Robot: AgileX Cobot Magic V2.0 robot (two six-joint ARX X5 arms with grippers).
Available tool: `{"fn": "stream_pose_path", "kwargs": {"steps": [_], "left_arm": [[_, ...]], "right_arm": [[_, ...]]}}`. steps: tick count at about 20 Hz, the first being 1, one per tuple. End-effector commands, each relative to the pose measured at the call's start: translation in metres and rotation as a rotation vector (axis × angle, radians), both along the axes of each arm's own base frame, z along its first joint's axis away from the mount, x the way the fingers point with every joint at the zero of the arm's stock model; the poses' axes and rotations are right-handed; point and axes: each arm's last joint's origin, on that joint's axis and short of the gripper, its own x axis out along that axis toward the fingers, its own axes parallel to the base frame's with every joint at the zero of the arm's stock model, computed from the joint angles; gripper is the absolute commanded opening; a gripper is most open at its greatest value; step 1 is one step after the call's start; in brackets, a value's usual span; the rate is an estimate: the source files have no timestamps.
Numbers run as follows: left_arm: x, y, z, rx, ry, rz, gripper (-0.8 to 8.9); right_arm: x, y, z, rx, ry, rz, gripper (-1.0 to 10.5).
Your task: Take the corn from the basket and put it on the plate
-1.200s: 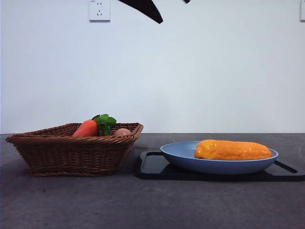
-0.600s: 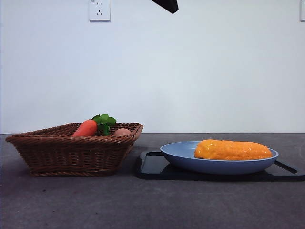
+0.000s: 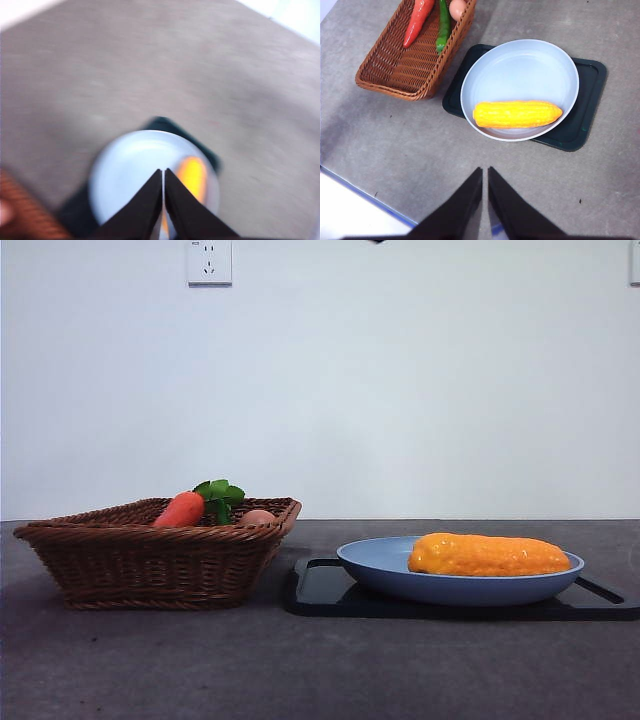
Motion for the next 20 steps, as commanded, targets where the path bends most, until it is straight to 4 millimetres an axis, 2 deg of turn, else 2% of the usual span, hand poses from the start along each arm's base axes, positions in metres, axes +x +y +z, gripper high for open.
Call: {"fn": "stream_pose_path", "kwargs": {"steps": [1,6,8,10,12,15,20], "left_arm": [[0.004,0.024,0.023,-0.037,-0.085,0.059,0.07],[-0.012,0.106,0.068,-0.085,-0.231,0.235,0.07],[-0.025,0.142,0.077,-0.098,-0.274,0.336,0.07],[-0.041,0.173,0.075,-0.093,-0.297,0.438,0.07],[-0.060,0.200,0.064,-0.090,-0.330,0.537,0.07],[-0.089,0.225,0.032,-0.107,-0.422,0.652,0.07],[-0.120,0.237,-0.046,-0.146,-0.545,0.727,0.07]], "right_arm": [[0.001,0.000,0.006,-0.002,-0.033,0.009,0.0],[0.001,0.000,0.006,-0.003,-0.035,0.009,0.0],[0.001,0.000,0.006,-0.002,-0.035,0.009,0.0],[0.001,0.000,0.006,-0.002,-0.035,0.009,0.0],[0.001,0.000,0.006,-0.002,-0.035,0.009,0.0],[0.001,0.000,0.006,-0.002,-0.035,0.009,0.0],[0.001,0.000,0.006,-0.002,-0.035,0.009,0.0]]}}
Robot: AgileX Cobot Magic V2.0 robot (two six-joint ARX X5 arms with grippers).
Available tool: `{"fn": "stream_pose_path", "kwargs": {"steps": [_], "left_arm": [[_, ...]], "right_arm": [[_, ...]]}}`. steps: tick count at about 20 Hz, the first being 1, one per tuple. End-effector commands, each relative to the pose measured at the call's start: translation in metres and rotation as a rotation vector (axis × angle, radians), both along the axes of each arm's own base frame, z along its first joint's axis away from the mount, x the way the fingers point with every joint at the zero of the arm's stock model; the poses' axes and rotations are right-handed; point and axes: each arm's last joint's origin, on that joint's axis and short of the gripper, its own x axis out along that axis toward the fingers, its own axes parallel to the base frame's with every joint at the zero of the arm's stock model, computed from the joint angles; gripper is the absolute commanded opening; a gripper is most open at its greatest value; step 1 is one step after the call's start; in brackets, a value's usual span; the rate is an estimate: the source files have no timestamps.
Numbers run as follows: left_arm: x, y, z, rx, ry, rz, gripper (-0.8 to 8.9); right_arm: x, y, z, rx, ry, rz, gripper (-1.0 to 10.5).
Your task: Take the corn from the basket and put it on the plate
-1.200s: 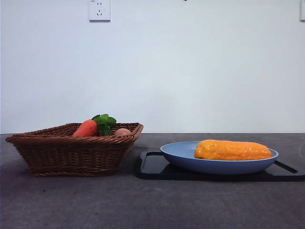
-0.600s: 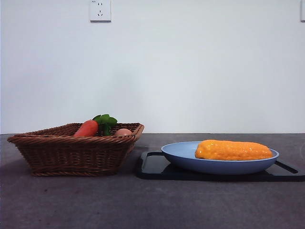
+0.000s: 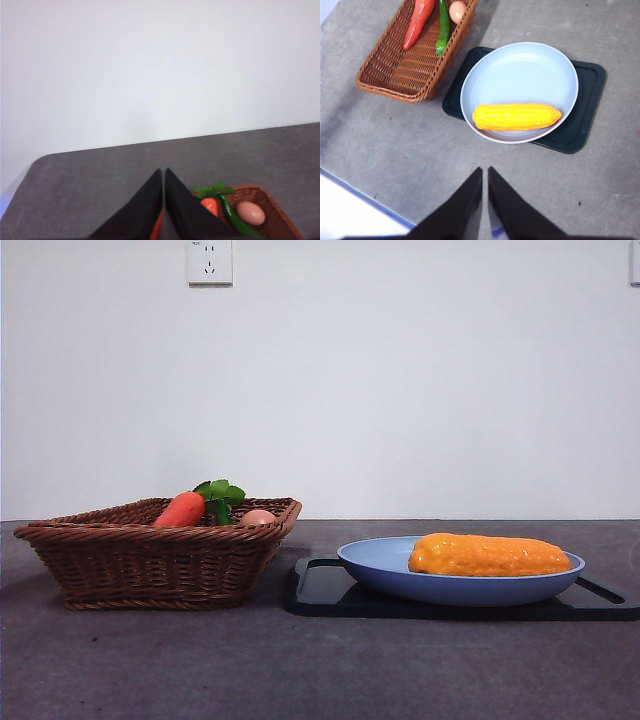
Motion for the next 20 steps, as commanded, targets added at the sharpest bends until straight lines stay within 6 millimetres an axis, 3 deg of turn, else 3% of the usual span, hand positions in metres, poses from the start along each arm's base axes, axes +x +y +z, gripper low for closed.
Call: {"fn": "stream_pose_path", "kwargs": {"steps": [1,8,12,16,20], "left_arm": [[-0.005,0.002,-0.034,-0.001,-0.015,0.020,0.07],[-0.031,0.008,-0.141,-0.067,0.005,0.146,0.07],[-0.038,0.010,-0.185,-0.104,0.038,0.171,0.07],[-0.041,0.010,-0.209,-0.126,0.072,0.176,0.07],[-0.043,0.010,-0.220,-0.133,0.115,0.179,0.07]], "right_arm": [[0.001,0.000,0.006,-0.003,-0.028,0.009,0.0],[0.001,0.000,0.006,-0.003,-0.028,0.009,0.0],[0.001,0.000,0.006,-0.003,-0.028,0.009,0.0],[0.001,0.000,0.006,-0.003,-0.028,0.009,0.0],[0.001,0.000,0.006,-0.003,-0.028,0.009,0.0]]}}
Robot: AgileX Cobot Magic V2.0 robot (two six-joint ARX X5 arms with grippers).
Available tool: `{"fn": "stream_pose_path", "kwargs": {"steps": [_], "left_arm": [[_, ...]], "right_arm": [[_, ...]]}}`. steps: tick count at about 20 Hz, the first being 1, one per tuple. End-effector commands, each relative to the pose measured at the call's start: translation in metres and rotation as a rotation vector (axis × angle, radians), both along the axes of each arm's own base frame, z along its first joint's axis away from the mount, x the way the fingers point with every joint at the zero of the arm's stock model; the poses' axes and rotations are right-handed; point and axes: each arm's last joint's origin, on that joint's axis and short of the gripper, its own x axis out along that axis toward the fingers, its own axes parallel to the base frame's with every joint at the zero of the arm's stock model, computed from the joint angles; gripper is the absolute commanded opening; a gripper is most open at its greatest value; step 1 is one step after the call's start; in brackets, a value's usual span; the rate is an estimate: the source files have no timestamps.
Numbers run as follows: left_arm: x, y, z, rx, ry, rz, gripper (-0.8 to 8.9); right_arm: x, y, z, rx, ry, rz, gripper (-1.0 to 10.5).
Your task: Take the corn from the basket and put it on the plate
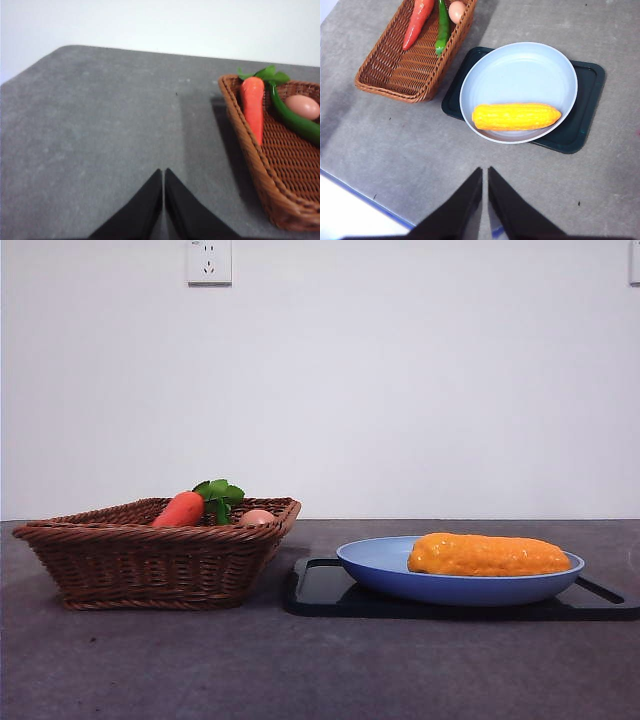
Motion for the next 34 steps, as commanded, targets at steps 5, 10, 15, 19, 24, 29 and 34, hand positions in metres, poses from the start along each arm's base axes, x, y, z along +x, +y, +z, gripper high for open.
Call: {"fn": "stream_pose_path", "kwargs": {"steps": [5,10,15,19,24,29,34], "left_arm": [[-0.002,0.000,-0.010,-0.023,0.097,0.009,0.07],[-0.002,0.000,-0.010,-0.036,0.096,0.010,0.07],[-0.002,0.000,-0.010,-0.036,0.096,0.010,0.07],[-0.002,0.000,-0.010,-0.036,0.096,0.010,0.07],[-0.002,0.000,-0.010,-0.036,0.096,0.010,0.07],[-0.002,0.000,-0.010,-0.036,0.096,0.010,0.07],[-0.002,0.000,-0.010,-0.036,0.096,0.010,0.07]], "right_arm": [[0.001,0.000,0.006,-0.003,-0.029,0.009,0.0],[0.001,0.000,0.006,-0.003,-0.030,0.009,0.0],[0.001,0.000,0.006,-0.003,-0.032,0.009,0.0],[0.001,0.000,0.006,-0.003,-0.032,0.009,0.0],[0.001,0.000,0.006,-0.003,-0.032,0.009,0.0],[0.007,0.000,0.012,-0.058,-0.158,0.027,0.0],[0.016,-0.011,0.010,-0.154,-0.490,-0.118,0.0]]}}
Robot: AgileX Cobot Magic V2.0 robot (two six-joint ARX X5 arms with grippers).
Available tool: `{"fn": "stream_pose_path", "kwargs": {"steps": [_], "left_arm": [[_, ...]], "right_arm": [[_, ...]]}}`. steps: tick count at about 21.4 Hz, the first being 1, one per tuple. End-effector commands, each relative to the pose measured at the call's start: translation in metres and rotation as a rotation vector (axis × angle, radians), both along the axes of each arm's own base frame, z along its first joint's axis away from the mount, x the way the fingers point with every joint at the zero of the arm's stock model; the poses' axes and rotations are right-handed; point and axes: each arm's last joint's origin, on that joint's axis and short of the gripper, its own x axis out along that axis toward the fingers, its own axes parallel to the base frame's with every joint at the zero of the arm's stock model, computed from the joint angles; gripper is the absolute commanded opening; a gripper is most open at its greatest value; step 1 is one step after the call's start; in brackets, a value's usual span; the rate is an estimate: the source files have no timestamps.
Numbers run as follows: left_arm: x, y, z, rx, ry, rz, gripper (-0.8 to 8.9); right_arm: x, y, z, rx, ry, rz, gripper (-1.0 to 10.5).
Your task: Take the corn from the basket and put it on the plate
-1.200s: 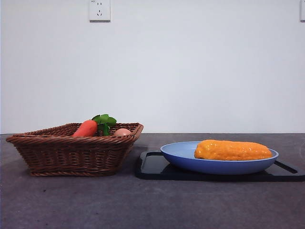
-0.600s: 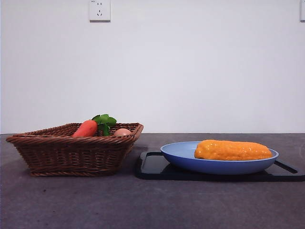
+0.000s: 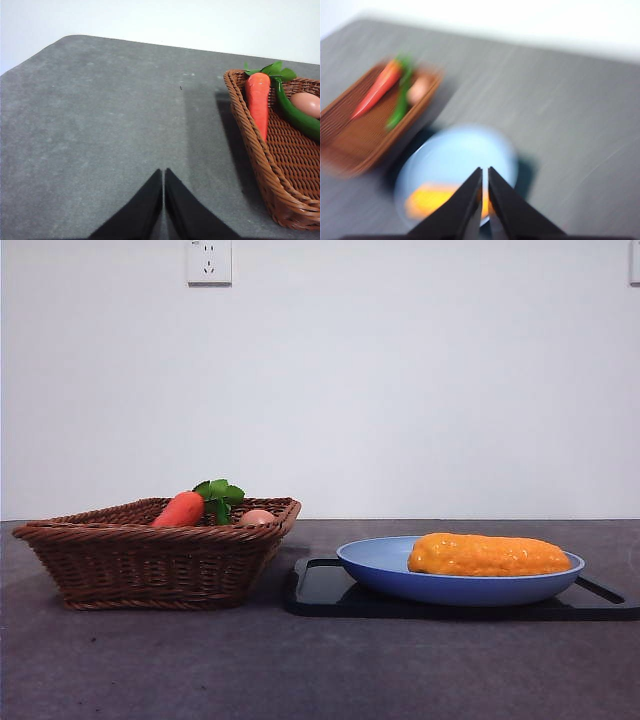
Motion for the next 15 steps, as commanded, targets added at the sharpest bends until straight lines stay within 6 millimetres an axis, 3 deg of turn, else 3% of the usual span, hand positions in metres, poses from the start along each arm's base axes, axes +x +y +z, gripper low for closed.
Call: {"fn": "stream_pose_path", "kwargs": {"steps": [1,7,15], "left_arm": [[-0.001,0.000,-0.007,-0.012,0.061,-0.006,0.07],[-0.001,0.000,-0.007,-0.012,0.062,-0.006,0.07],[-0.001,0.000,-0.007,-0.012,0.061,-0.006,0.07]], "right_arm": [[0.000,-0.006,-0.012,-0.024,-0.125,-0.046,0.0],[-0.007,-0.017,-0.075,-0.052,-0.358,-0.210,0.0],[-0.013,-0.020,-0.130,-0.060,-0.459,-0.316,0.0]]}}
